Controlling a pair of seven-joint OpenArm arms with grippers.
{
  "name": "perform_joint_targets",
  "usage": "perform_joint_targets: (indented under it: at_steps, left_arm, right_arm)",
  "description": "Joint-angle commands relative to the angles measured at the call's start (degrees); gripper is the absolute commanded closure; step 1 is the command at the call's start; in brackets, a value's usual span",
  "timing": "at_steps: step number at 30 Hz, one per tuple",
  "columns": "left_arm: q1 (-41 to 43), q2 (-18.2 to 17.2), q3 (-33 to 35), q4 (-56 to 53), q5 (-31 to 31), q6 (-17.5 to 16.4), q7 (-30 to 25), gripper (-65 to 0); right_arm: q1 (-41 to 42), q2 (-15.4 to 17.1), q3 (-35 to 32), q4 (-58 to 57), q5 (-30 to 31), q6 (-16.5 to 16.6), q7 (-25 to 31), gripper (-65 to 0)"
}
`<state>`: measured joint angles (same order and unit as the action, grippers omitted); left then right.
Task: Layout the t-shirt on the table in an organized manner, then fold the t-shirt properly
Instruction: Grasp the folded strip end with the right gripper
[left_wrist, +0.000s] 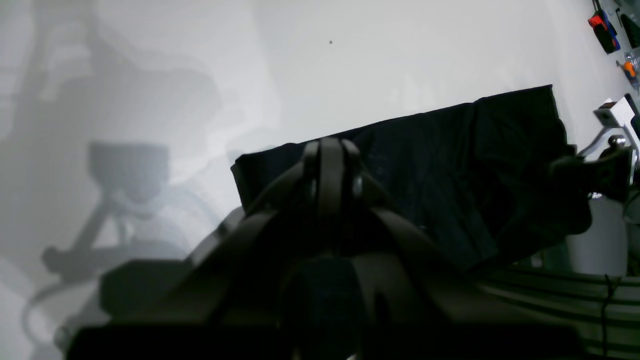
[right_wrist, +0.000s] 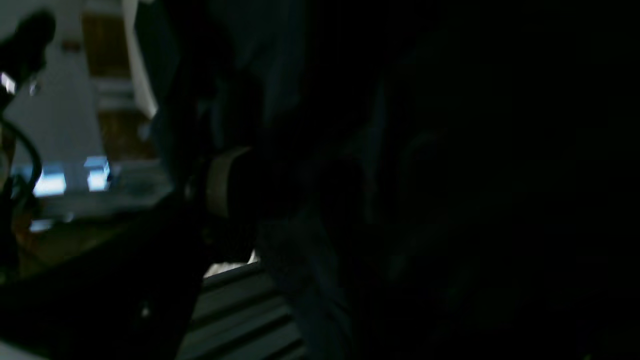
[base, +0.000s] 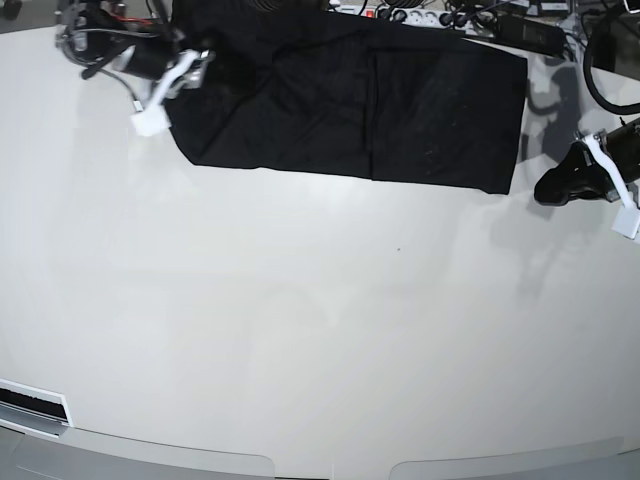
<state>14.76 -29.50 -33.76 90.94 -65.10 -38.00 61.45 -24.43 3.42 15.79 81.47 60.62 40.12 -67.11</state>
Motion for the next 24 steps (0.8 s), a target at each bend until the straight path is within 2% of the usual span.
perform_joint_targets:
  at_steps: [1, 7, 9, 11, 14, 18, 21, 24]
  left_arm:
    - [-0.35, -1.16, -0.39, 0.76, -1.4, -0.28, -1.27, 0.0]
    - [-0.33, -1.16, -0.39, 0.76, -1.38, -0.28, -1.11, 0.0]
    - [-0.33, -1.16, -0.39, 0.76, -1.38, -0.28, -1.09, 0.0]
    - [-0.33, -1.16, -0.39, 0.76, -1.4, -0.28, -1.11, 0.0]
    - [-0.35, -1.16, -0.39, 0.76, -1.4, -0.28, -1.2, 0.0]
    - [-0.35, -1.16, -0.39, 0.76, -1.57, -0.28, -1.27, 0.0]
    - [-0.35, -1.16, -0.39, 0.76, -1.57, -0.28, -1.27, 0.0]
    - [-0.35, -1.16, -0.39, 0.76, -1.55, -0.28, -1.27, 0.0]
  right_arm:
    - [-0.33, -0.15, -0.96, 0.66, -0.92, -0.12, 0.07, -42.1]
    - [1.53, -2.34, -1.86, 0.66, -5.77, -0.12, 1.97, -41.9]
    - [2.16, -2.62, -1.88, 0.66, -5.79, -0.12, 1.92, -37.6]
    - [2.56, -2.84, -1.88, 0.66, -5.38, -0.12, 1.92, -26.1]
    - [3.69, -2.91, -1.88, 0.66, -5.16, -0.12, 0.33, 0.0]
    - [5.92, -2.27, -1.86, 3.34, -5.16, -0.12, -3.96, 0.0]
    - [6.14, -1.01, -1.86, 9.64, -5.46, -0.12, -7.28, 0.0]
    - [6.1, 1.88, -1.84, 18.25, -10.8, -0.12, -8.39, 0.0]
